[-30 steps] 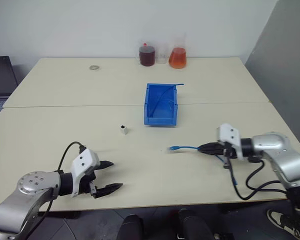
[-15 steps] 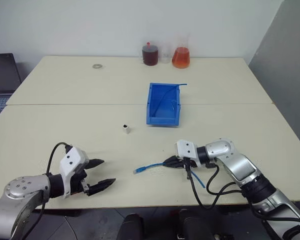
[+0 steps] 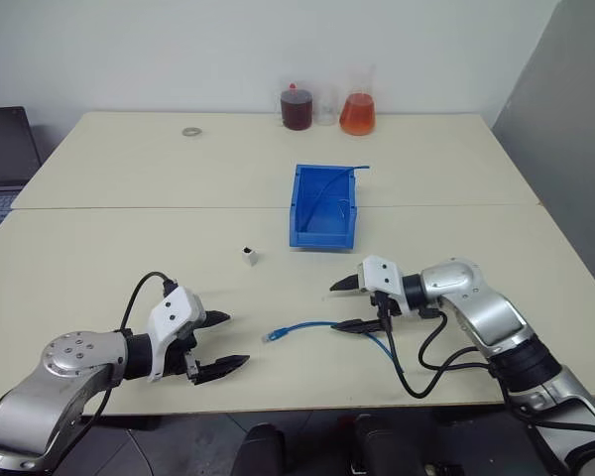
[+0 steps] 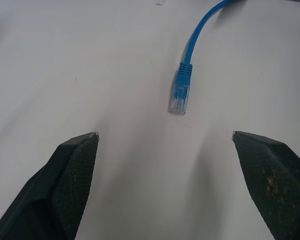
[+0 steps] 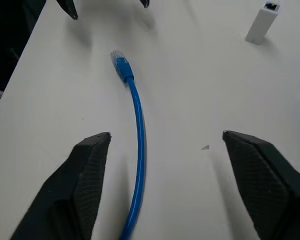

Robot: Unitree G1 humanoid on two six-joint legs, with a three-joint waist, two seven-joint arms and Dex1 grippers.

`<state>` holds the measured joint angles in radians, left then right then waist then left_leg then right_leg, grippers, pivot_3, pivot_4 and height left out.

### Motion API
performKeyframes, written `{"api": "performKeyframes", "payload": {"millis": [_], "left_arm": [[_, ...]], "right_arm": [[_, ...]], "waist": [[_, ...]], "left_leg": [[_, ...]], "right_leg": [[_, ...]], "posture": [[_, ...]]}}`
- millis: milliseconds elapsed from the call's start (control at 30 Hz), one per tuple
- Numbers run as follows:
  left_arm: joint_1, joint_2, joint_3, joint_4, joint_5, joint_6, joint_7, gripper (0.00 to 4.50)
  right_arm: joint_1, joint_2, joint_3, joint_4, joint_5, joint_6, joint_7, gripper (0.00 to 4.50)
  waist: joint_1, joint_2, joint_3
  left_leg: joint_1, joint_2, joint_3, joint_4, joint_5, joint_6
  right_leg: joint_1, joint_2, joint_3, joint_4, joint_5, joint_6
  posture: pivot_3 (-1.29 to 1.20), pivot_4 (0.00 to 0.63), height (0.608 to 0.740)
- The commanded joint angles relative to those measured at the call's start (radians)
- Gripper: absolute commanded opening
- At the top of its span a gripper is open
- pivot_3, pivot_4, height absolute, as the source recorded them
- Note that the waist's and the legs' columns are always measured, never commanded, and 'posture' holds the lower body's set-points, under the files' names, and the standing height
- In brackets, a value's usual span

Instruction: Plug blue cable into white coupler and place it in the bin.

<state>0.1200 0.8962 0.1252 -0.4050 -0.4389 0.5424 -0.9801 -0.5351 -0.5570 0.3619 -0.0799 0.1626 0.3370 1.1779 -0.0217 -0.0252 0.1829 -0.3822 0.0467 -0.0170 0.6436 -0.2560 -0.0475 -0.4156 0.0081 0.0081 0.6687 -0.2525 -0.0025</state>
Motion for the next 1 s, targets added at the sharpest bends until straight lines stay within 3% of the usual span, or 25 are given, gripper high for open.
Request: {"api": "performKeyframes", "payload": {"millis": [33,233,400,667,1000], "left_arm": [[-0.032,-0.002,-0.055,0.064,0.058,-0.069,-0.021,4.50],[-0.061,-0.024,-0.132,0.152,0.120,-0.158,-0.044,4.50],[-0.096,-0.098,-0.185,0.186,0.171,-0.207,-0.007,4.50],[-0.132,-0.136,-0.261,0.182,0.233,-0.180,0.018,4.50],[-0.141,-0.123,-0.341,0.135,0.262,-0.080,0.013,2.55]], "right_arm": [[0.043,-0.056,-0.067,-0.223,0.114,0.147,0.013,4.00],[0.097,-0.108,-0.062,-0.342,0.125,0.204,-0.024,4.00],[0.101,-0.105,-0.062,-0.360,0.123,0.222,-0.059,4.00],[0.108,-0.121,-0.059,-0.385,0.137,0.239,-0.061,4.00],[0.097,-0.110,-0.064,-0.383,0.146,0.233,-0.086,4.06]], "waist": [[-0.001,0.000,0.000],[-0.004,0.000,0.000],[-0.002,-0.001,0.000],[0.003,-0.001,-0.001],[0.004,-0.001,-0.001]], "left_leg": [[0.000,0.000,0.000,0.000,0.000,0.000],[0.000,-0.001,0.001,0.001,0.000,0.000],[0.001,-0.001,0.001,0.002,0.000,0.000],[0.001,-0.002,0.002,0.002,0.000,0.000],[0.002,-0.002,0.002,0.002,0.000,0.000]], "right_leg": [[0.000,0.000,0.000,0.001,0.000,-0.001],[-0.004,0.000,0.002,0.008,-0.002,-0.002],[-0.004,0.000,0.002,0.011,-0.001,-0.002],[-0.004,0.000,0.003,0.011,-0.001,-0.001],[-0.003,0.000,0.003,0.011,-0.001,-0.001]], "posture": [[0.00,0.150,0.740],[0.00,0.150,0.740],[0.00,0.150,0.740],[0.00,0.150,0.740],[0.00,0.150,0.740]]}}
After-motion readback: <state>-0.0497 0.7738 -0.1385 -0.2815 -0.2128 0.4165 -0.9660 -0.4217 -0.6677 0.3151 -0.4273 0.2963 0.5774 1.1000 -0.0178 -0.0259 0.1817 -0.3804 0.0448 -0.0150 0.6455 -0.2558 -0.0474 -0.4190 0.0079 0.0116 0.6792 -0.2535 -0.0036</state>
